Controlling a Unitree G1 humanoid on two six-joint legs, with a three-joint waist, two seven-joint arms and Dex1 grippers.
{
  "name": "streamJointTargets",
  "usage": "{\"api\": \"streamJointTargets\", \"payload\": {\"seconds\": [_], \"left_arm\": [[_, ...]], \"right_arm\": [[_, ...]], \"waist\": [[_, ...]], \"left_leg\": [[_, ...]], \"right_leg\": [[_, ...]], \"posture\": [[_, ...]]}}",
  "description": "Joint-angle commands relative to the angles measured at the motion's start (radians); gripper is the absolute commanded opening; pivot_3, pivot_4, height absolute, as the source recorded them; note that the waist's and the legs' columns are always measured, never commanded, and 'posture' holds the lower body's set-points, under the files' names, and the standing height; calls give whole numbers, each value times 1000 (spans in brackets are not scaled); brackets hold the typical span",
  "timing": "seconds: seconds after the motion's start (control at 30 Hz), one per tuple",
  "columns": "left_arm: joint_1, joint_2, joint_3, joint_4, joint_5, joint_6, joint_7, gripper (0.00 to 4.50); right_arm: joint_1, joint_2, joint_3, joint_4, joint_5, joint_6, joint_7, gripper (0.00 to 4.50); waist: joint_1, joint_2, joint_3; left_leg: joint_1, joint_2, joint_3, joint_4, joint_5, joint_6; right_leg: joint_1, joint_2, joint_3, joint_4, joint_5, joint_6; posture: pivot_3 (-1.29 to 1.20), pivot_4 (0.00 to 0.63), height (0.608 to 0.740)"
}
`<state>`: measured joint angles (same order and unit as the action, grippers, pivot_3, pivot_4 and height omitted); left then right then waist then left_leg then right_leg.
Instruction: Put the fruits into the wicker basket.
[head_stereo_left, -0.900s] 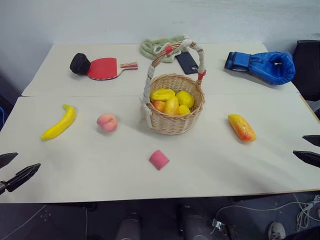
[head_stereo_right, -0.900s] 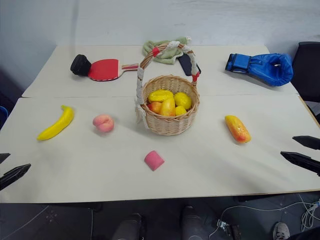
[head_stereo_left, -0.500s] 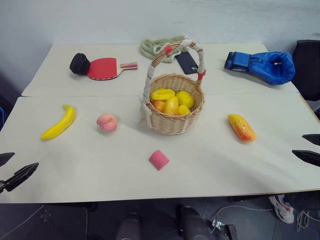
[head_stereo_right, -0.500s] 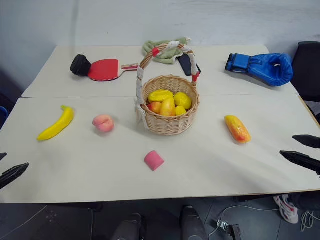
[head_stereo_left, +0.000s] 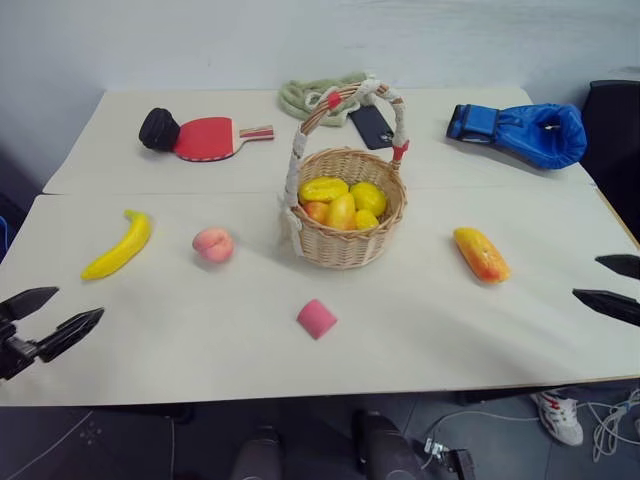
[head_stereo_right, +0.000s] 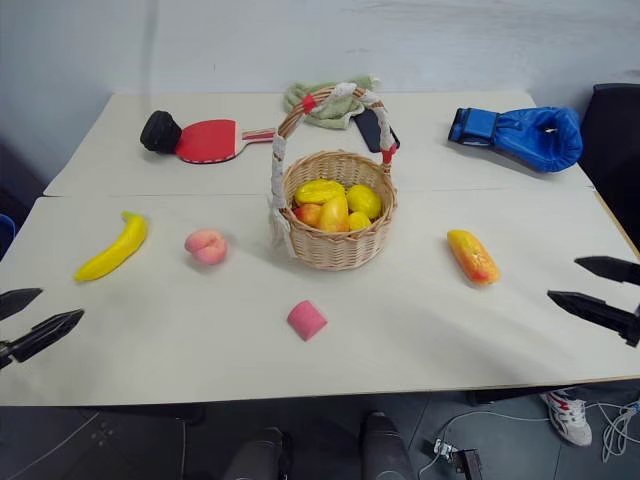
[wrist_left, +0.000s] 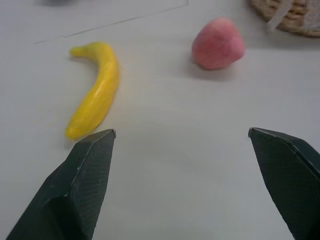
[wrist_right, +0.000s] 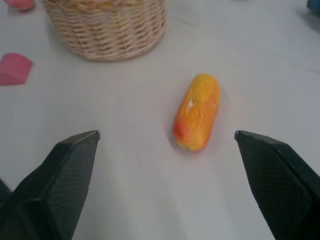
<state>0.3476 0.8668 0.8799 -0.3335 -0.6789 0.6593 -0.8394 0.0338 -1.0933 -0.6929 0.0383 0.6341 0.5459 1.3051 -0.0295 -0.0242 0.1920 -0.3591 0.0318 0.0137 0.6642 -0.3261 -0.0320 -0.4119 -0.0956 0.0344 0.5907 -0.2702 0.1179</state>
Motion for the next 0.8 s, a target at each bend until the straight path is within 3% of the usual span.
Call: {"api": "streamJointTargets", "payload": {"seconds": [0.03, 0.27, 0.43, 0.57, 0.8], "left_arm": [[-96, 71, -103, -101, -104, 45, -61, 4482], [-297, 242, -369, -117, -107, 22, -253, 4482], [-428, 317, -521, -108, -53, -57, -373, 4482], [-502, 327, -570, -75, -44, -61, -404, 4482], [-536, 307, -597, -89, -37, -57, -395, 4482]], "right_arm": [[-75, 2, 108, -168, 90, 61, -4, 4500], [-351, 118, 533, -347, -7, -28, -26, 4500], [-522, 293, 840, -286, -240, -195, -53, 4500], [-592, 416, 973, -190, -338, -262, -61, 4500], [-637, 557, 1093, -80, -429, -316, -61, 4500]], "waist": [[0, 0, 0], [-8, 2, 1], [-4, 2, 1], [1, 2, 1], [0, 2, 2]], "left_leg": [[2, 0, 0, 0, 0, 0], [3, 0, 0, -3, 0, -1], [-1, 0, 0, -3, -1, -2], [-14, 0, 0, 0, 0, -2], [-14, 0, 1, 1, -1, -1]], "right_leg": [[1, 0, 0, 0, 0, 0], [-1, 2, 2, 2, 0, 0], [-6, 3, 2, 5, 4, 10], [-18, 3, 1, 14, 4, 11], [-19, 3, -1, 16, 4, 10]], "posture": [[0, 150, 740], [0, 150, 740], [0, 150, 740], [0, 150, 740], [0, 150, 740]]}}
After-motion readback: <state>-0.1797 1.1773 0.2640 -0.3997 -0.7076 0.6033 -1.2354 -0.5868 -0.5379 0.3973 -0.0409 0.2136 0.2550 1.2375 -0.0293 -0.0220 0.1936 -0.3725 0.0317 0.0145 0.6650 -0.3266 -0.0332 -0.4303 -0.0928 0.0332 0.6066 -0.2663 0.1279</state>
